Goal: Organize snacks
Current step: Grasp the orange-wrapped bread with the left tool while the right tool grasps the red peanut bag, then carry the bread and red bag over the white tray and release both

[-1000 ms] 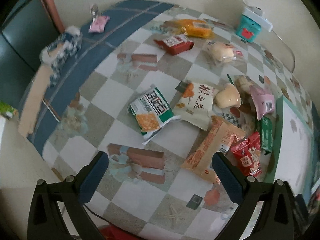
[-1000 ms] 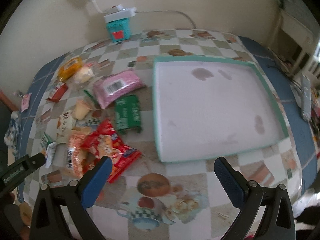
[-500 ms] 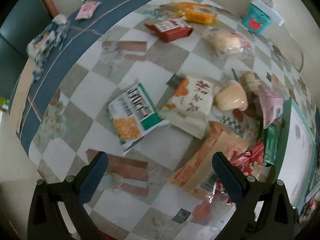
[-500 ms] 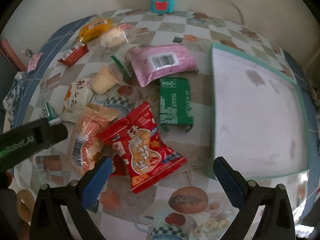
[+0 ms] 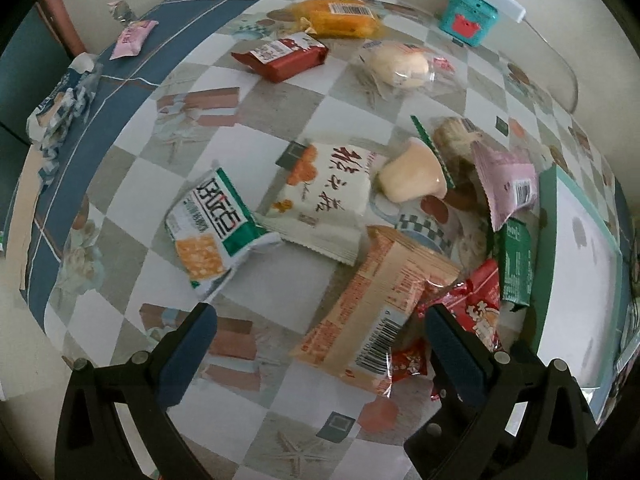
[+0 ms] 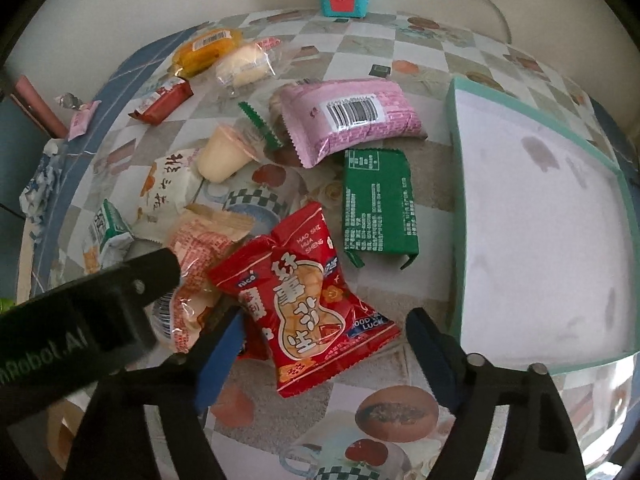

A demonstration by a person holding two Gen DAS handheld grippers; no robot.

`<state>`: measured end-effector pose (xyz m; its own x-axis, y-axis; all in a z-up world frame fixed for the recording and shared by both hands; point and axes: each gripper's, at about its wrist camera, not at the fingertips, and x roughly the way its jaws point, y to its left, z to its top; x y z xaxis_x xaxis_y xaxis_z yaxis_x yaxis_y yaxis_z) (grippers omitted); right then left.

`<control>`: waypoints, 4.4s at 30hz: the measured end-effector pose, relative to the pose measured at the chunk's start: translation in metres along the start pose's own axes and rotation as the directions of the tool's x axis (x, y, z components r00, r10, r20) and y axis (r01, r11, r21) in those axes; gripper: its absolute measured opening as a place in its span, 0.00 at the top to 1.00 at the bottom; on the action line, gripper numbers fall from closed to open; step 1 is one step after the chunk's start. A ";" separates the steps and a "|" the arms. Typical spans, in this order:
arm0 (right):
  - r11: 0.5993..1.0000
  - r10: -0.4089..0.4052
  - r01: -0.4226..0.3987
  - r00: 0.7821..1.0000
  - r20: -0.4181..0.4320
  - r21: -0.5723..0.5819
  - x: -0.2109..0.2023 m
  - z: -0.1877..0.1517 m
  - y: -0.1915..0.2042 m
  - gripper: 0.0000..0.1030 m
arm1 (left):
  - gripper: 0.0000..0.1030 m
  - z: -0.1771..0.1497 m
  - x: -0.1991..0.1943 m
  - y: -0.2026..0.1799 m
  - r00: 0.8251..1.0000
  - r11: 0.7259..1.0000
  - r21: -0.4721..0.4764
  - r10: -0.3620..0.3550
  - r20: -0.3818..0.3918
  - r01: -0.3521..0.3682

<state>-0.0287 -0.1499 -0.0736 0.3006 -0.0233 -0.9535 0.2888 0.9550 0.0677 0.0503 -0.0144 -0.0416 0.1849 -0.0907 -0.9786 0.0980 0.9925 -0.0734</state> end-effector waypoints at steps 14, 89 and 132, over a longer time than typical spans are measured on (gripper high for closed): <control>1.000 0.017 -0.016 0.999 -0.038 0.017 0.010 0.001 -0.009 0.31 | 0.30 0.000 0.037 -0.014 0.996 0.998 -0.022 -0.052 -0.070 0.050; 0.958 -0.022 -0.013 0.993 0.119 0.287 -0.058 0.040 -0.088 0.38 | 0.56 0.003 -0.026 -0.062 0.977 0.994 -0.028 -0.100 0.189 0.107; 0.774 -0.277 0.251 0.960 -0.046 0.581 -0.061 0.044 -0.282 0.17 | 0.22 0.000 -0.018 -0.234 0.973 0.941 0.307 -0.188 0.131 0.141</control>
<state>-0.0887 -0.4303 -0.0218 0.1667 -0.2728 -0.9475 0.8275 0.5612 -0.0161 0.0241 -0.2446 -0.0072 0.2894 -0.2860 -0.9135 0.4187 0.8960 -0.1479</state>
